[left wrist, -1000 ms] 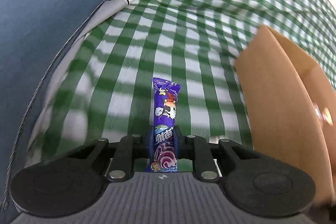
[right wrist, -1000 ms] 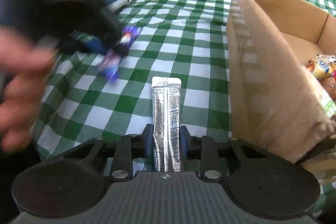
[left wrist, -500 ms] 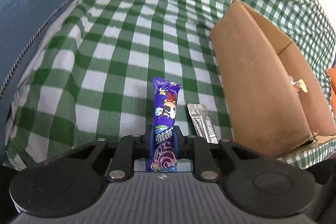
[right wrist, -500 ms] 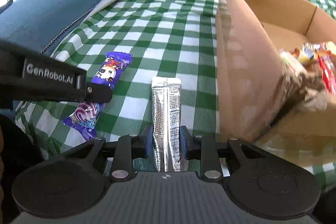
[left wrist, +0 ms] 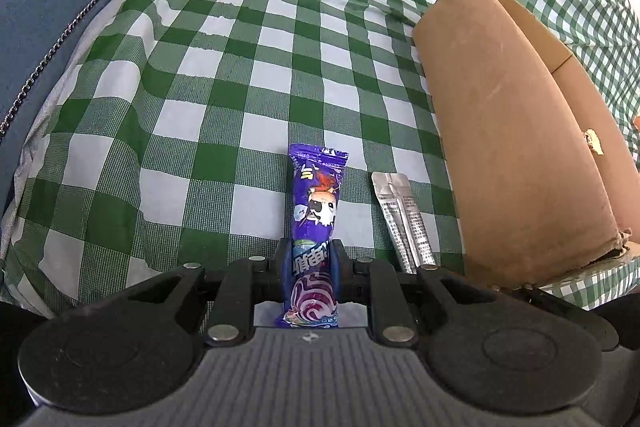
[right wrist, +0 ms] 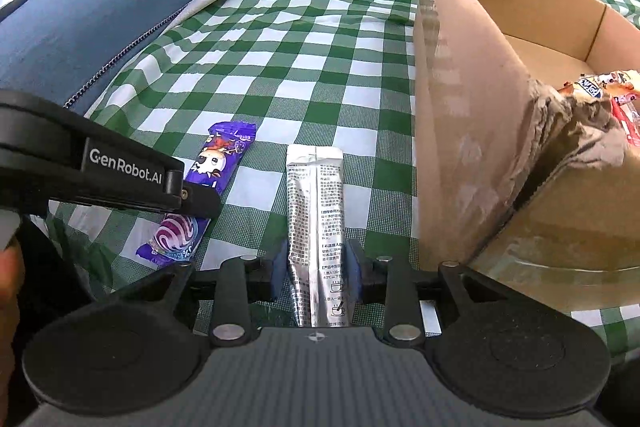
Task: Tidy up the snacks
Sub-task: 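Lift the purple bar and silver foil pack and carry both over the box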
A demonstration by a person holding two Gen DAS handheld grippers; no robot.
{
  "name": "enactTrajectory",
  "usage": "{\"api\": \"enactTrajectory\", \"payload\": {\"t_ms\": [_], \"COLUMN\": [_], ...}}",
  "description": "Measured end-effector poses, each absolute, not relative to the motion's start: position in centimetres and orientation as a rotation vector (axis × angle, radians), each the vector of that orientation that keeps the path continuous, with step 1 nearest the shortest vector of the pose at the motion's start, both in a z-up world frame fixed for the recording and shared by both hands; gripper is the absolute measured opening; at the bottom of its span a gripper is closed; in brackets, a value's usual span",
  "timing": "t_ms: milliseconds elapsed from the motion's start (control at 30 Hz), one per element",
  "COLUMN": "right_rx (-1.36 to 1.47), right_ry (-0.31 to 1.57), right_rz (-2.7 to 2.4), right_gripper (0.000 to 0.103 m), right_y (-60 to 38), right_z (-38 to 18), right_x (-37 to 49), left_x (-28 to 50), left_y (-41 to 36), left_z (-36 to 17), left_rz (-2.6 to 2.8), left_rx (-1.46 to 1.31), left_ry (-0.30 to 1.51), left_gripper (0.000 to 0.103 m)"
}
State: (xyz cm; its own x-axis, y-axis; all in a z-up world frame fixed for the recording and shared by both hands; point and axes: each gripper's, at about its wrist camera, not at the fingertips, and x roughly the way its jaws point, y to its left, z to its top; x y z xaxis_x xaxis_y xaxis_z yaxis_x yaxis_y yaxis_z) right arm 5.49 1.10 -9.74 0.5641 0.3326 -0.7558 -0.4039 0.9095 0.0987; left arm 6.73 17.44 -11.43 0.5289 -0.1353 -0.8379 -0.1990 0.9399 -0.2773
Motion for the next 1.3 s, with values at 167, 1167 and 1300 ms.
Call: {"api": "enactTrajectory", "payload": {"t_ms": [167, 1167, 1300], "right_rx": [-0.089, -0.024, -0.019], "right_ry": [0.864, 0.673, 0.615], "right_rz": [0.432, 0.450, 0.481], "right_gripper": [0.031, 0.027, 0.027], "right_y": [1.0, -1.6, -2.0], "right_z": [-9.8, -3.7, -1.2], "right_x": [5.4, 2.7, 2.5], "left_x": [6.8, 5.2, 5.1], "left_y": [17.4, 19.3, 19.3], "left_z": [-11.5, -8.6, -8.4], "left_rz": [0.033, 0.037, 0.036], "left_rx": [-0.350, -0.463, -0.462], "left_ry": [1.022, 0.812, 0.798], "left_gripper": [0.020, 0.017, 0.017]}}
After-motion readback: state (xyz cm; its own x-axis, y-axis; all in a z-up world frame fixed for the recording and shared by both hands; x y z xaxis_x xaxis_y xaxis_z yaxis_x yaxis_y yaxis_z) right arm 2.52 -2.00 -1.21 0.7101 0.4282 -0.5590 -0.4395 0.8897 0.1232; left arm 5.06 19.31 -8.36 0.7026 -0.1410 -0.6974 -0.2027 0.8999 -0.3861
